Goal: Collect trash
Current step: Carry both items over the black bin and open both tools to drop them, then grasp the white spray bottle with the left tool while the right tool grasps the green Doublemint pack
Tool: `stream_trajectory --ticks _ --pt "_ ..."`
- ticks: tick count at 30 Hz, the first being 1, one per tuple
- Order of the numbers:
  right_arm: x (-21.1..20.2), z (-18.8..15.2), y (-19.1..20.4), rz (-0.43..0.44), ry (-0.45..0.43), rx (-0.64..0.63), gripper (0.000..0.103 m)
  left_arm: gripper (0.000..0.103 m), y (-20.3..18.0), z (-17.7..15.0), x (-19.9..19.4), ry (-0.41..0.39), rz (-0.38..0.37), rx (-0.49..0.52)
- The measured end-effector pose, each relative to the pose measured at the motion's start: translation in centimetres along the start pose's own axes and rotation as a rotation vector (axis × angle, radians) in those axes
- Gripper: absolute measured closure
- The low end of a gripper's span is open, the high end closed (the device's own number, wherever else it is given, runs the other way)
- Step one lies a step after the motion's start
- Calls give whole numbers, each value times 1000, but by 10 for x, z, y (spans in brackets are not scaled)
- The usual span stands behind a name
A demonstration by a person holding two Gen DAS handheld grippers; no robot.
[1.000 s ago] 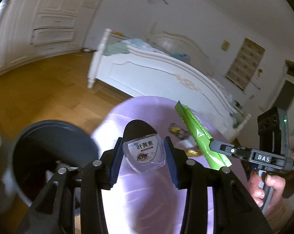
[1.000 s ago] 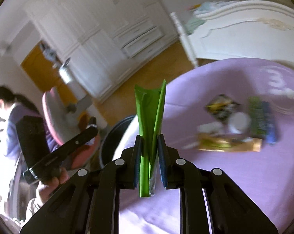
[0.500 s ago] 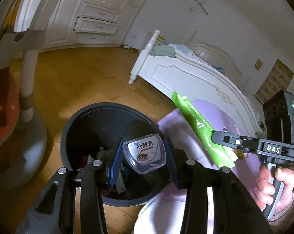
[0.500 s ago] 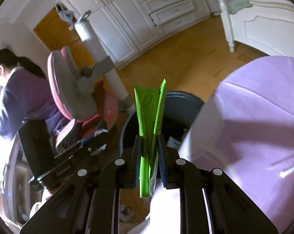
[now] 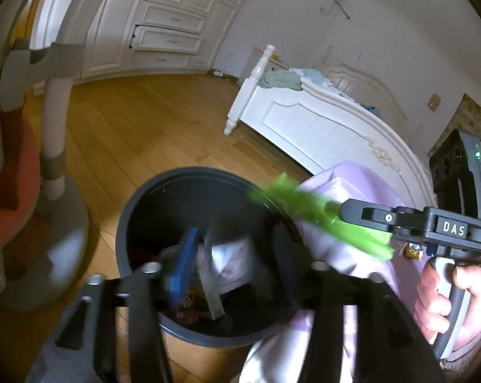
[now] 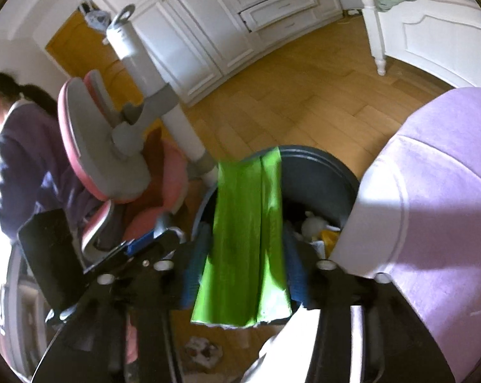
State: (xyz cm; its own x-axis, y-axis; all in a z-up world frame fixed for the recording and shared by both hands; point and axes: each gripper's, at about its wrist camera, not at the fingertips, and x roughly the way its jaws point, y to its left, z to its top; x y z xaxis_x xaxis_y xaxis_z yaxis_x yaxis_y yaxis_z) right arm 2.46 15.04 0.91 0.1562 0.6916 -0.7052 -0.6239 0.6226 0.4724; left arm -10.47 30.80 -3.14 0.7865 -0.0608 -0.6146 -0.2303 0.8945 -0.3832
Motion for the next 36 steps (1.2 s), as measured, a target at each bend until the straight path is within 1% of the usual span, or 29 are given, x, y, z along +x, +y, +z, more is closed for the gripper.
stream_trajectory --ticks 1,6,12,17,22,25,28,32,35,36 --pt "-1 1 -1 -1 -2 -1 52 35 0 2 -3 -18 6 5" --pt "-16 -3 -15 3 -24 27 52 36 -9 7 -9 -29 -11 26" --pt "-47 -14 -35 9 -72 72 52 36 -38 5 -6 -12 -55 79" --pt "-82 -26 -57 6 -127 121 52 36 -77 3 4 19 -113 153" --pt "-115 -40 -87 -24 -173 159 52 36 -123 -3 22 65 -187 228" --pt "-139 -53 -114 -55 -205 190 52 36 -155 -9 35 105 -234 282" --pt "-168 -64 -146 -119 -253 219 52 36 -187 -11 49 146 -292 332" --pt "-203 -73 -196 -230 -308 275 52 37 -223 -10 73 196 -310 408" --pt "-215 -74 -220 -298 -311 282 52 38 -248 -10 97 242 -314 456" --pt "-216 -74 -226 -315 -306 280 52 40 -254 -11 104 253 -315 476"
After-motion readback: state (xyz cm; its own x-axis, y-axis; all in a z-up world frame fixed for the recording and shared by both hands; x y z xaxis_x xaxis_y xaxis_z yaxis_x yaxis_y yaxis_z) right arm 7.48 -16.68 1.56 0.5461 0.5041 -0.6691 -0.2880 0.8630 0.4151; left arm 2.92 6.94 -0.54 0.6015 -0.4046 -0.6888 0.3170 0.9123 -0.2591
